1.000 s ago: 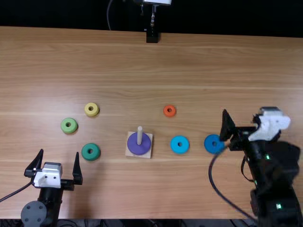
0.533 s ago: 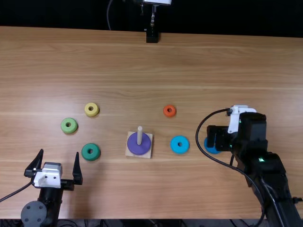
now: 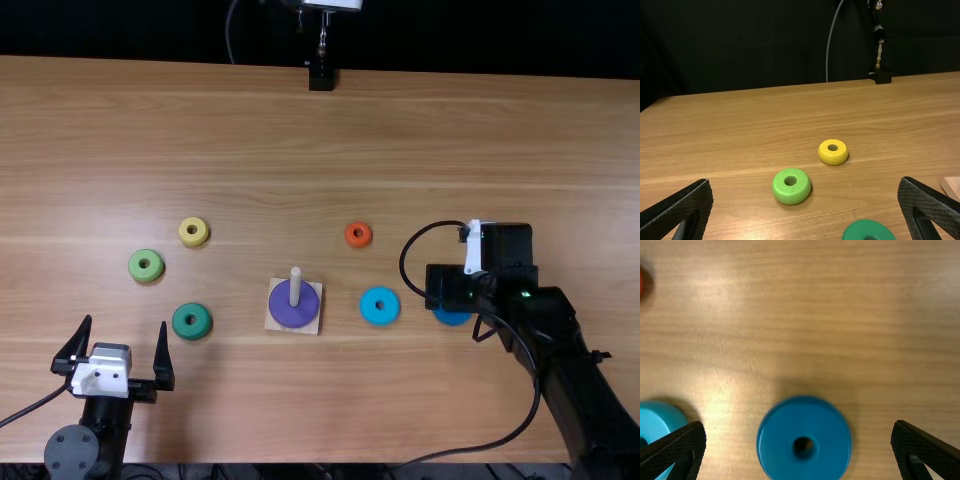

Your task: Build the Hanoi tower: stack the rings onto the peg from bottom to top in this color order: purple, dark blue, light blue, dark green, light green, yellow, orange.

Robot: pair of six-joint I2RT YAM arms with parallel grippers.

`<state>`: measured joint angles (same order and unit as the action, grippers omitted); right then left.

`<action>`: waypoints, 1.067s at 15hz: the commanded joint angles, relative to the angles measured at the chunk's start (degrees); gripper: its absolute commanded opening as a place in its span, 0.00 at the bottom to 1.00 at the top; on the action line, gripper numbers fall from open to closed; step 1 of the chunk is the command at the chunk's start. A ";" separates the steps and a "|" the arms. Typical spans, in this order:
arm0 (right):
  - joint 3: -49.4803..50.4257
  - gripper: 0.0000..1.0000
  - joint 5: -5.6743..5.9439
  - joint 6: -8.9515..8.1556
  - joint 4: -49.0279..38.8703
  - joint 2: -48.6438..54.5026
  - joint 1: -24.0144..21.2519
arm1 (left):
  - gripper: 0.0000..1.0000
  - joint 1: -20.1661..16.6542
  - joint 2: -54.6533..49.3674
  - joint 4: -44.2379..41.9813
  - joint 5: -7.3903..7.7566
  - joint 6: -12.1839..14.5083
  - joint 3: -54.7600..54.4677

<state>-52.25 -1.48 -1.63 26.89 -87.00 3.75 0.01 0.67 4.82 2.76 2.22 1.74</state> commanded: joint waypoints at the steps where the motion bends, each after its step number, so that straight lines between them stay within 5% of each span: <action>1: -2.16 1.00 -0.21 -0.48 -0.36 -1.86 0.47 | 1.00 0.43 -0.67 0.14 -0.34 0.00 -1.74; 16: -2.59 1.00 0.00 -0.48 -0.04 -10.03 0.21 | 1.00 0.43 -0.67 0.14 -0.34 0.00 -1.74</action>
<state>-53.78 -1.50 -1.83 26.85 -95.90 3.75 0.03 0.67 4.82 2.79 2.24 1.74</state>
